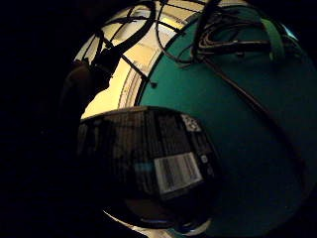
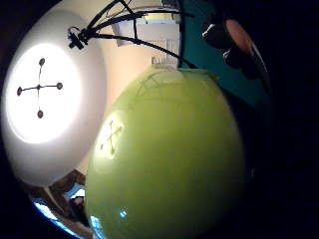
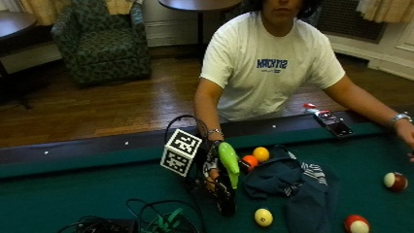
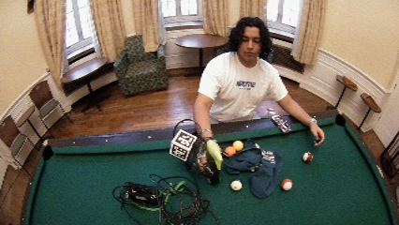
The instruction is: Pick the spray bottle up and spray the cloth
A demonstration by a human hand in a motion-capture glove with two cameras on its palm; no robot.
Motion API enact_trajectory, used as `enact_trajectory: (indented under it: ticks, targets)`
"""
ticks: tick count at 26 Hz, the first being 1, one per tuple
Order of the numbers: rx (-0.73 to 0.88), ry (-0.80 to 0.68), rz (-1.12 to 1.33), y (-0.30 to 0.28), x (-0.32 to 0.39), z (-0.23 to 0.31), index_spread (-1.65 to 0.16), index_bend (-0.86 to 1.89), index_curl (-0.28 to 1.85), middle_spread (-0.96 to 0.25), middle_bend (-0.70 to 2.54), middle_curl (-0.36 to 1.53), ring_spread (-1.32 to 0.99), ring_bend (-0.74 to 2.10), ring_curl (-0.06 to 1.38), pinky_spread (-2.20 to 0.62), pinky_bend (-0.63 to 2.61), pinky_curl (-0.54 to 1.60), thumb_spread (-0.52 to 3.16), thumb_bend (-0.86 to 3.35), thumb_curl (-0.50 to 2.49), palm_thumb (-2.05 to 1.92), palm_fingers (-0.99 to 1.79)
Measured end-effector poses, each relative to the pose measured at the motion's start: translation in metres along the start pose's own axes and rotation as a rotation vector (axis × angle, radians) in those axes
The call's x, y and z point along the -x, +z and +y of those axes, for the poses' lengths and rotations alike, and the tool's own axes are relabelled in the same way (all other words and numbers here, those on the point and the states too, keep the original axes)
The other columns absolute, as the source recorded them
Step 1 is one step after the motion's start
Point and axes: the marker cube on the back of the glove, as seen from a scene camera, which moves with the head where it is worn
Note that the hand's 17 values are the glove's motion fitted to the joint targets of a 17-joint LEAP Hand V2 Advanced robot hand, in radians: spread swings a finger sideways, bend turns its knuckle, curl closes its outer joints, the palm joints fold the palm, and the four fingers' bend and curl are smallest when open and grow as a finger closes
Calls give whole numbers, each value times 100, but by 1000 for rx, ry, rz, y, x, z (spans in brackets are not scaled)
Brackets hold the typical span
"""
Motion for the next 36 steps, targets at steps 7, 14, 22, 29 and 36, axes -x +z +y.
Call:
enact_trajectory:
  ticks: [7, 14, 22, 29, 36]
  targets:
    - [-59, 26, 6, 6, 2, -2, -33, 9, 22, -22, 25, 43, -23, 56, 41, -6, 19, 35, 87, -3, 41, 88, 112]
    - [-141, 4, -7, 8, 5, -2, -30, 11, 23, -21, 37, 47, -21, 55, 42, -9, 20, 36, 84, -1, 44, 91, 119]
    - [-191, -93, -23, 7, 7, -9, -29, 18, 31, -23, 42, 50, -23, 54, 42, -21, 27, 37, 63, -2, 53, 99, 136]
    - [-255, -145, 1, 8, 9, -11, -29, 29, 39, -22, 53, 54, -23, 62, 46, -29, 28, 38, 44, -3, 59, 98, 146]
    - [-222, -274, -27, -18, 33, -15, -27, 40, 46, -21, 59, 56, -23, 66, 47, -32, 31, 39, 28, -3, 63, 95, 148]
